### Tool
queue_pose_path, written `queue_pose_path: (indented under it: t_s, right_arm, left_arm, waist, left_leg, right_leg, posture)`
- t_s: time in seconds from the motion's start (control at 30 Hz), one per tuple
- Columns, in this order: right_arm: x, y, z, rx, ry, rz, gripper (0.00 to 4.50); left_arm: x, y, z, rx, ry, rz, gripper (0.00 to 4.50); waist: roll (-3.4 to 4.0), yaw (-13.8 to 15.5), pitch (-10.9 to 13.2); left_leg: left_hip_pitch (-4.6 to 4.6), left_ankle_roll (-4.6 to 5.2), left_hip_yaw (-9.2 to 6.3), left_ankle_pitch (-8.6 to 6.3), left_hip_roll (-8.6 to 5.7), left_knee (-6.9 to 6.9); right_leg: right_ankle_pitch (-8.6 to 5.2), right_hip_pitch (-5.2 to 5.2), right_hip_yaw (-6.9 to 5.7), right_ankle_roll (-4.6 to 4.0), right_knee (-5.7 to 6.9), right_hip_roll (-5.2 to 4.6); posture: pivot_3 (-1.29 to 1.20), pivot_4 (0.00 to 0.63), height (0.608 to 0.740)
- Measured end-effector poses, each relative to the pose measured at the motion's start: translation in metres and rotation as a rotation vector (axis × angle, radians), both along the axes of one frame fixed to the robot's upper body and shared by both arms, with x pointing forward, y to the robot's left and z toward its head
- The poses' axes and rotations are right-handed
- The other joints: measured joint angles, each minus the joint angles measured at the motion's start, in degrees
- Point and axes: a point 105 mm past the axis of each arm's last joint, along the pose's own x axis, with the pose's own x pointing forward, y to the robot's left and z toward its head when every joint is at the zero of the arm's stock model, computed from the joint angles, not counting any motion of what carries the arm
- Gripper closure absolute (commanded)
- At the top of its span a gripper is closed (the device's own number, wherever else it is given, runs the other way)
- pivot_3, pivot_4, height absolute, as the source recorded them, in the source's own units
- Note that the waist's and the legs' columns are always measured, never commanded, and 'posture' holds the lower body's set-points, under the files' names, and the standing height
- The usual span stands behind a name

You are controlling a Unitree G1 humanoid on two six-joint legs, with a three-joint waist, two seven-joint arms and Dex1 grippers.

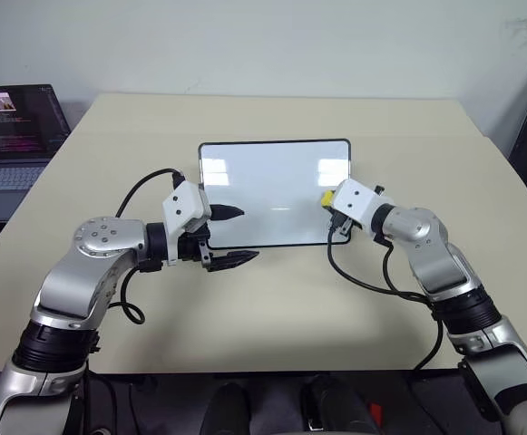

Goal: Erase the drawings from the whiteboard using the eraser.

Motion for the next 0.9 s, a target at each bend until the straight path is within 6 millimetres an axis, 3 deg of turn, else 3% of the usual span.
queue_pose_path:
  t_s: [0.23,0.33,0.67,0.9]
  right_arm:
    - [0.018,-0.006,0.021,0.049,-0.115,-0.084,3.51]
    - [0.017,-0.007,0.021,0.046,-0.098,-0.077,3.51]
    - [-0.010,-0.014,-0.014,-0.003,0.102,-0.014,3.51]
    - [0.007,-0.007,0.012,0.068,-0.026,-0.069,3.51]
  left_arm:
    - [-0.002,0.001,-0.003,-0.006,0.012,0.000,0.00]
    - [-0.003,0.000,-0.003,-0.009,0.012,-0.002,0.00]
    - [-0.004,0.001,0.002,-0.014,-0.005,-0.002,0.00]
    - [-0.004,-0.001,0.003,-0.019,-0.008,-0.008,0.00]
  waist:
    - [0.02,0.14,0.01]
    - [0.01,0.11,0.01]
    - [0.00,0.10,0.00]
    - [0.02,-0.06,0.02]
  left_leg:
    - [0.03,0.06,0.06,0.07,-0.01,0.03]
    - [0.00,0.06,0.05,0.05,0.00,-0.01]
    - [0.06,0.06,0.02,0.05,0.00,0.01]
    - [-0.02,0.06,0.05,0.06,0.00,-0.02]
  right_leg:
    - [0.04,0.01,0.01,0.00,0.04,0.00]
    - [0.03,0.00,0.05,-0.01,-0.01,0.00]
    - [0.03,0.03,0.02,-0.01,0.02,0.01]
    - [0.03,-0.02,0.00,-0.01,0.00,0.02]
  posture:
    - [0.00,0.150,0.740]
    - [0.00,0.150,0.740]
    - [0.00,0.150,0.740]
    - [0.00,0.150,0.740]
